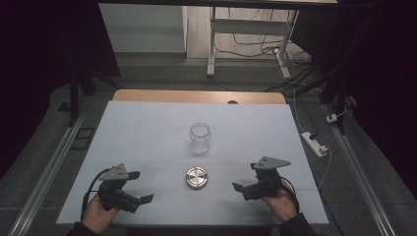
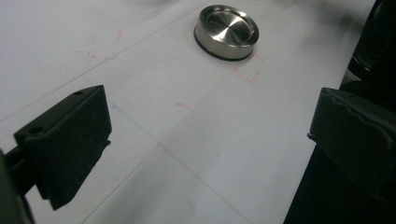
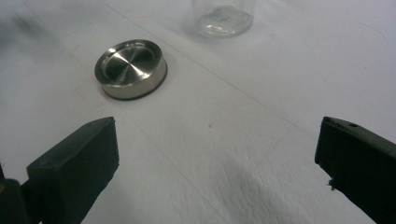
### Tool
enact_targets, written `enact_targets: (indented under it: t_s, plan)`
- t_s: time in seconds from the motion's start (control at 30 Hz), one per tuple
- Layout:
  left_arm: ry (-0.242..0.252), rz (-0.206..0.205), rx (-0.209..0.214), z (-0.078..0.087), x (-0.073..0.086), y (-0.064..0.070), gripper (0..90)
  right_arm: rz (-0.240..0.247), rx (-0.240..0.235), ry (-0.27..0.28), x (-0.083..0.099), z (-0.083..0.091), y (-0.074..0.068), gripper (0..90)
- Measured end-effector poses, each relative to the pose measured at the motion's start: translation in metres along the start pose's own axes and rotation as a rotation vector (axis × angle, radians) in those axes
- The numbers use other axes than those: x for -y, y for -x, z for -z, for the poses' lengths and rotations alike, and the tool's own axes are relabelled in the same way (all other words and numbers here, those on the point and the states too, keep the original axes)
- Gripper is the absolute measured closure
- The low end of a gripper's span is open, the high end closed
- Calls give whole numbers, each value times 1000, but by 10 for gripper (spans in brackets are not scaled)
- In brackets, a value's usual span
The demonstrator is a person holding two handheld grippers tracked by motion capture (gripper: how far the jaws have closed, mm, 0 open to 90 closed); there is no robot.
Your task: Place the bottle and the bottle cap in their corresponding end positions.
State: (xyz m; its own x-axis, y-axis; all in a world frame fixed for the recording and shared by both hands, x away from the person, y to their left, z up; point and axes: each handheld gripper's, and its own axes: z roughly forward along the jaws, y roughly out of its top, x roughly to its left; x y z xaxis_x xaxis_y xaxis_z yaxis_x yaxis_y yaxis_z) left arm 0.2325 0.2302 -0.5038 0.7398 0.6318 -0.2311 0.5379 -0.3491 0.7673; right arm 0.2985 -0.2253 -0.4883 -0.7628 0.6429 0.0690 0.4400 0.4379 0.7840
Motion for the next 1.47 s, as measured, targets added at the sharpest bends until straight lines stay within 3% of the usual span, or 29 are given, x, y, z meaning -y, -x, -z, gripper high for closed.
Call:
enact_targets:
  t_s: [0.6,0.8,1.1,1.47]
  plan:
    - [31,65,-85,31,31,-8,0,-53,110,-20,35,40,8,0]
    - [18,82,-115,36,39,-8,0,-102,135,-10,46,52,12,0]
    - [5,119,-156,45,54,-10,0,-146,170,-15,58,62,14,0]
    - [-22,152,-183,49,61,-12,0,-143,184,-50,59,63,11,0]
